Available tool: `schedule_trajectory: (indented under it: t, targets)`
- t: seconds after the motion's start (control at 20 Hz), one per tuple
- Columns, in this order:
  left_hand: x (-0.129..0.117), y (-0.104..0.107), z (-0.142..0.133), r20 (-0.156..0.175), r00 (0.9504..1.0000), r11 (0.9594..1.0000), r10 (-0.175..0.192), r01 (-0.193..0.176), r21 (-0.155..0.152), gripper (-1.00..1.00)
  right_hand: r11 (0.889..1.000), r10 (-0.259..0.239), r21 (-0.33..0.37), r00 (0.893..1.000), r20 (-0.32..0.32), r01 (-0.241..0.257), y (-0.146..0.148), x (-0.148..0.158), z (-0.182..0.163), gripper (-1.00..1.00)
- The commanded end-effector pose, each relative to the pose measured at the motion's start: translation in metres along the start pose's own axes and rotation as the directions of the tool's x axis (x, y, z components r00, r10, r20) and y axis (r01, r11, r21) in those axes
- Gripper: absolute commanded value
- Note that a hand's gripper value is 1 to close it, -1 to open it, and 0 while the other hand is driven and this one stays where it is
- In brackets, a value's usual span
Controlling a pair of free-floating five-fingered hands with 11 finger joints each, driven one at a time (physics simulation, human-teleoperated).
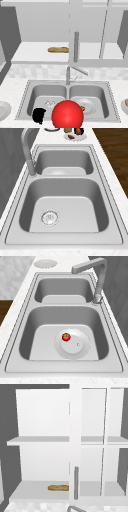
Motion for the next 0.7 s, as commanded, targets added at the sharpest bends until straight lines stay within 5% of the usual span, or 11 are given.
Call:
schedule_trajectory:
  t: [0.0,0.65]
  targets:
    - [0.000,0.000,0.000,0.000,1.0000,1.0000,0.000,0.000,0.000,0.00,0.999,-0.013,-0.049,1.000,0.014,0.014,-0.015,0.004,0.017,1.00]
    - [0.000,0.000,0.000,0.000,1.0000,1.0000,0.000,0.000,0.000,0.00,0.996,0.004,-0.092,0.999,0.053,0.001,-0.061,0.021,0.078,1.00]
